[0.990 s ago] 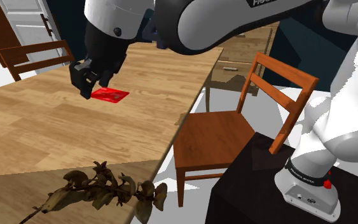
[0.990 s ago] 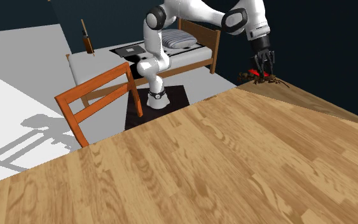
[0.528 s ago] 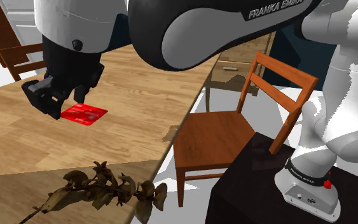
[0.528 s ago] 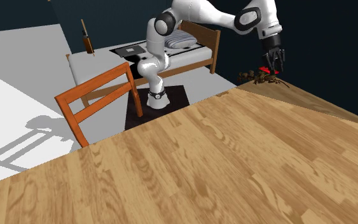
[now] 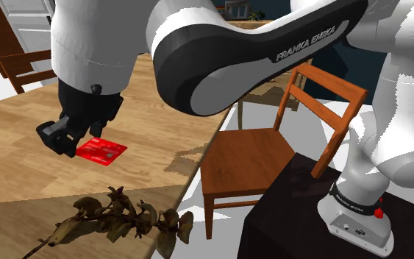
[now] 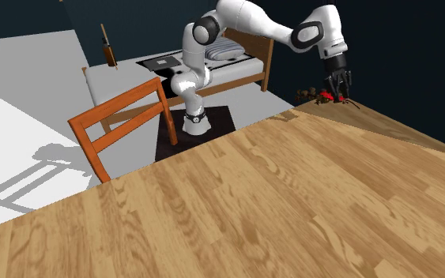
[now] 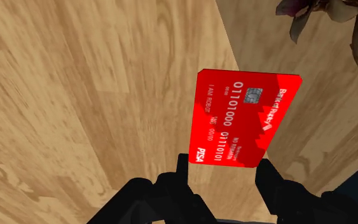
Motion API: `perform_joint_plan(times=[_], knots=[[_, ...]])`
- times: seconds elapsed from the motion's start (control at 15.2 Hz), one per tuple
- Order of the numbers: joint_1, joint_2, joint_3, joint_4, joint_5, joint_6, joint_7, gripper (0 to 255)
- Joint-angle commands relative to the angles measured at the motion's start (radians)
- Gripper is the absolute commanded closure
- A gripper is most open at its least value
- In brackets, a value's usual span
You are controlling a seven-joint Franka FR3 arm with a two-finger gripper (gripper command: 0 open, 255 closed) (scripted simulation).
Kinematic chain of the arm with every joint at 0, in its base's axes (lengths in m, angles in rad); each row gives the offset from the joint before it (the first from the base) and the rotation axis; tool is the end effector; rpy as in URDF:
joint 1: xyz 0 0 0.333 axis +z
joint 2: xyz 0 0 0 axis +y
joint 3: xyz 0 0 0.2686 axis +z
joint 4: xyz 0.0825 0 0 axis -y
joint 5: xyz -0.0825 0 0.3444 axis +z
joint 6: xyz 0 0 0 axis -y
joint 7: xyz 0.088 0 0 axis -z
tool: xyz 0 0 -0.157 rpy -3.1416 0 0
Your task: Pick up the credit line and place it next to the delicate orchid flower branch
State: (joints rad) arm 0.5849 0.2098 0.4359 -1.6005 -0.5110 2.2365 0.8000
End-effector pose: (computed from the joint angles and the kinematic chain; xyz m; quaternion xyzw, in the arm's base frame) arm 0.3768 0.5133 0.4876 -0.9369 -0.1993 -0.2815 0.0567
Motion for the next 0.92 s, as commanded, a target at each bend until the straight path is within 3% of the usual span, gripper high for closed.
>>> perform_joint_plan(times=[0.0,0.86], knots=[[-0.003,-0.003,-0.003,-0.032,-0.007,0.029,0.012,255],[0.001,0.028,-0.025,-0.158,-0.086,0.169,0.105,255]])
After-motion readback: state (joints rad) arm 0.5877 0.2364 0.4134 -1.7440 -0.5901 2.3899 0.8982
